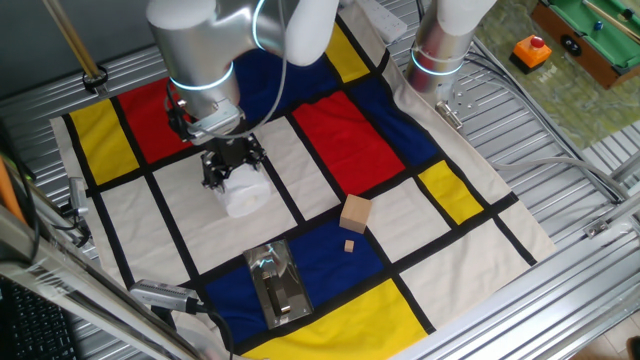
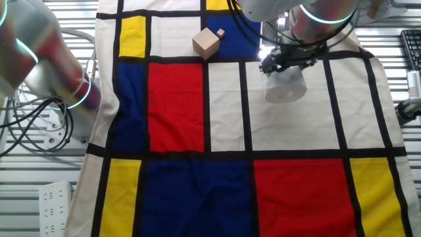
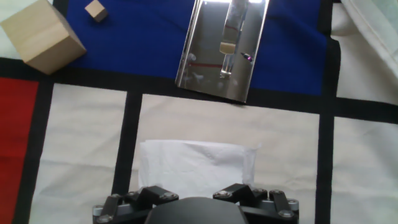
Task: Put the toilet paper on its holder
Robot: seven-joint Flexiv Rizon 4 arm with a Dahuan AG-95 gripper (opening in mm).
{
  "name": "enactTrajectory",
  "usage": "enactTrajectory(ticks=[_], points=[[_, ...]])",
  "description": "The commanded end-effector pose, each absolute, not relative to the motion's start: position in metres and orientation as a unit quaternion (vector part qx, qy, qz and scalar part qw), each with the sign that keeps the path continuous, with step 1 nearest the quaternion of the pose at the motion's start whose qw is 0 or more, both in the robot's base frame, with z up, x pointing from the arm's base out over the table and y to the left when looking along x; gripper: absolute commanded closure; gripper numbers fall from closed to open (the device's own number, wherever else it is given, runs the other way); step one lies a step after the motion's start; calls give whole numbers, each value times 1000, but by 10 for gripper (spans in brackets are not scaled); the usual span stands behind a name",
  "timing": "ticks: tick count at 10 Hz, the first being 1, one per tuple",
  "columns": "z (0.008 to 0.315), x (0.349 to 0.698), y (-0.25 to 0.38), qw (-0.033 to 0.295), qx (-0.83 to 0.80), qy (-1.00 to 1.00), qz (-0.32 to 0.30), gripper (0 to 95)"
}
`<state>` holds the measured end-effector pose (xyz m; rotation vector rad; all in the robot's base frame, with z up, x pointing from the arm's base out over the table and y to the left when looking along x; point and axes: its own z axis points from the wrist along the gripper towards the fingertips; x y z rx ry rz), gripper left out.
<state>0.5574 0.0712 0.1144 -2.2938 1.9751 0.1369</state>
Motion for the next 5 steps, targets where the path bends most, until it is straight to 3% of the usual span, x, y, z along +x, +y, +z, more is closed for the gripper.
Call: enactTrajectory(ticks=[1, 5], points=[[115, 558, 72, 48, -754, 654, 42, 950], [111, 560, 85, 47, -743, 666, 34, 950]])
